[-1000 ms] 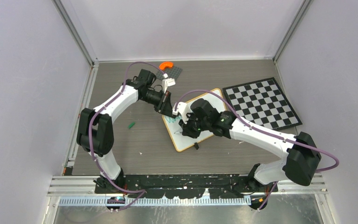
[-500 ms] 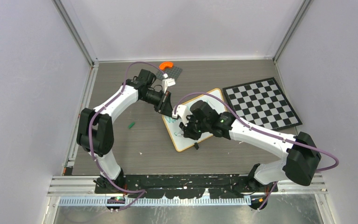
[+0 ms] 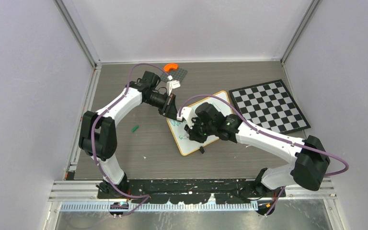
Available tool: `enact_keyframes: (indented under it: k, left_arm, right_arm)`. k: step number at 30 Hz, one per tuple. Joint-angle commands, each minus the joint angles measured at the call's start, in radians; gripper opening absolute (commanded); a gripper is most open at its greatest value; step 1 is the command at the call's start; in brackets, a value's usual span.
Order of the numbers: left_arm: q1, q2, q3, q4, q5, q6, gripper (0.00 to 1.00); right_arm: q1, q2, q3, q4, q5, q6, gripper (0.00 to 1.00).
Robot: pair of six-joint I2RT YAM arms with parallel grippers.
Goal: Write a sentence on the whiteboard
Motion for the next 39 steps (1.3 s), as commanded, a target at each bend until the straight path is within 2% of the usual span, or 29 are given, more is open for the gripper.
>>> enact_keyframes:
  k: [1, 20, 28, 32, 39]
  left_arm:
    - [-0.001, -0.013, 0.026, 0.0, -0.016, 0.008, 0.0]
    - [-0.001, -0.013, 0.024, 0.0, -0.019, 0.009, 0.0]
    - [-0.001, -0.012, 0.024, -0.004, -0.023, 0.008, 0.0]
    - [-0.001, -0.012, 0.024, -0.005, -0.023, 0.009, 0.0]
    - [-0.001, -0.019, 0.021, -0.006, -0.019, 0.009, 0.0]
  right_arm:
    - [-0.005, -0.008, 0.058, 0.027, 0.044, -0.005, 0.0]
    - [0.015, -0.011, -0.035, -0.036, -0.002, -0.032, 0.0]
    - [0.05, 0.036, 0.013, -0.028, -0.024, -0.016, 0.0]
    - [0.049, 0.017, 0.038, -0.035, -0.063, -0.013, 0.0]
    - [0.007, -0.055, 0.021, -0.049, -0.043, -0.003, 0.0]
